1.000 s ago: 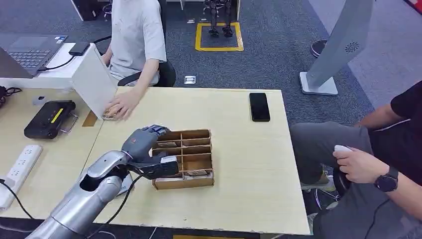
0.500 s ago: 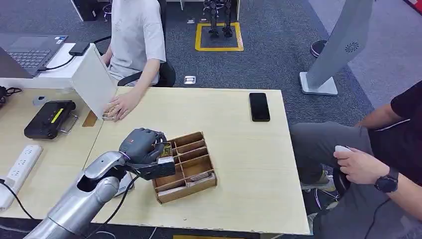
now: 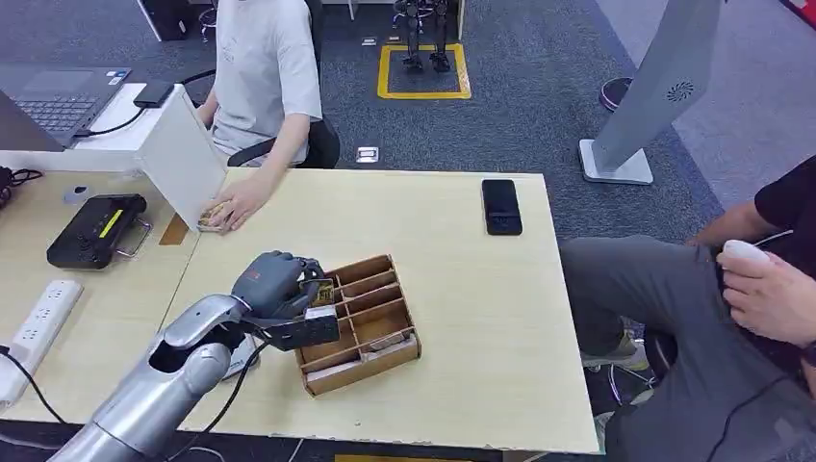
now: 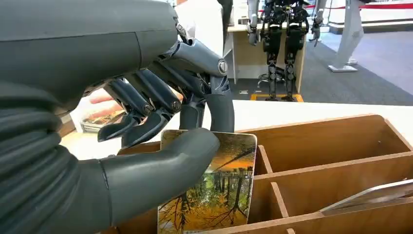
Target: Pass the card to the sensor for recognition and then transmit it.
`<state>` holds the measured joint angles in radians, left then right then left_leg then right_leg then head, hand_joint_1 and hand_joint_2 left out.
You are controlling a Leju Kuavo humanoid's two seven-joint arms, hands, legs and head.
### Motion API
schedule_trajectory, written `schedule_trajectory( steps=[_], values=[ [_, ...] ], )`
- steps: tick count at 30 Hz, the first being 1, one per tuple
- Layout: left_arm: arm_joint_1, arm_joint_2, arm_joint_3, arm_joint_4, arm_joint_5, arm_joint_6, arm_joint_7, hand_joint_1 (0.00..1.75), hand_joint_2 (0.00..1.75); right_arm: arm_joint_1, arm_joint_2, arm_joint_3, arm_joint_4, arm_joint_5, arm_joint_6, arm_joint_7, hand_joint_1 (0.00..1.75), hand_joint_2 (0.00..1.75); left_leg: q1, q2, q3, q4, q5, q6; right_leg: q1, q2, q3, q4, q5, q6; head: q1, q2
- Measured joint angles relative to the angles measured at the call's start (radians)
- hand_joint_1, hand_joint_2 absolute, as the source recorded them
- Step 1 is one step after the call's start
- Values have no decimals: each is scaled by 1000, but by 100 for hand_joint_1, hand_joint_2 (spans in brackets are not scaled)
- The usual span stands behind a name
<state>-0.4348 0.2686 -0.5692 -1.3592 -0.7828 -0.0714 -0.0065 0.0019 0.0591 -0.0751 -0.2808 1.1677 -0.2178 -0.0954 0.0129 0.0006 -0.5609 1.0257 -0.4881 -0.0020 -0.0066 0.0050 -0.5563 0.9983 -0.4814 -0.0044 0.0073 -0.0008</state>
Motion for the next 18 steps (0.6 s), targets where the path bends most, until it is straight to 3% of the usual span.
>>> schedule_trajectory(
  steps=[9,18],
  values=[
    [2,24,26,-54,146,-11,-45,175,175,5,-6,18,0,-29,-5,-2,0,0,0,0,0,0,0,0,0,0,0,0,0,0,0,0],
    [3,41,38,-109,158,-19,-47,175,175,6,-8,29,0,-33,-10,-2,0,0,0,0,0,0,0,0,0,0,0,0,0,0,0,0]
  ],
)
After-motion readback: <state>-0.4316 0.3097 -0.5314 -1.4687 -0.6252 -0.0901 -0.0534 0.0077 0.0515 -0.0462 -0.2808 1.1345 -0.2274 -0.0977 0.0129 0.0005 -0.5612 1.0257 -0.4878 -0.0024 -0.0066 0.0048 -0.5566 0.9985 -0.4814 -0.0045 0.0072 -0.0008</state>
